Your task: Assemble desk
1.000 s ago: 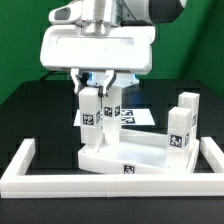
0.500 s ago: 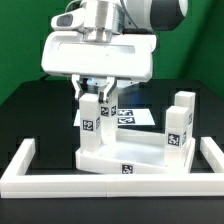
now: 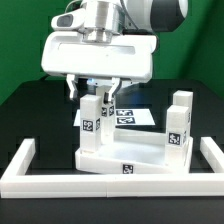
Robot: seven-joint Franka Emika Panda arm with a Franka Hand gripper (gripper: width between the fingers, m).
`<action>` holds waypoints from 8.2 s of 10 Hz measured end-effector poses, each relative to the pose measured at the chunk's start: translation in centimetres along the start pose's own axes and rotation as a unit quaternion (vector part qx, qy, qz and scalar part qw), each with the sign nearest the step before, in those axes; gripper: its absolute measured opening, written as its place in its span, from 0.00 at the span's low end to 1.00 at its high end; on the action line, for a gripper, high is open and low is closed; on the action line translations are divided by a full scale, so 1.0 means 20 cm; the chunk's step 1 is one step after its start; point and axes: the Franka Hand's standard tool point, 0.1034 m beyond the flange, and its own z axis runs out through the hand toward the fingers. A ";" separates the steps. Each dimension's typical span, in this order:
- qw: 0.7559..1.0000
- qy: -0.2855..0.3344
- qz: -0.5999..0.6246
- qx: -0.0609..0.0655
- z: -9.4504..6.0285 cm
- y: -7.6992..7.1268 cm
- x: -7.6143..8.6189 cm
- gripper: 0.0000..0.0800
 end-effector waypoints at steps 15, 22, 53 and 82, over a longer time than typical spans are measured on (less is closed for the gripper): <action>0.966 -0.248 0.061 0.052 0.05 -0.02 -0.03 0.81; 0.961 -0.249 0.111 0.034 0.08 0.01 -0.01 0.36; 0.971 -0.197 0.135 0.014 0.15 -0.28 0.08 0.48; 0.976 -0.209 0.022 0.050 0.20 -0.19 0.14 0.55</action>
Offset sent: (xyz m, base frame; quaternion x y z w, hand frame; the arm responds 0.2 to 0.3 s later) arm 0.0000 0.0000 0.0000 0.0000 0.0000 0.0000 1.0000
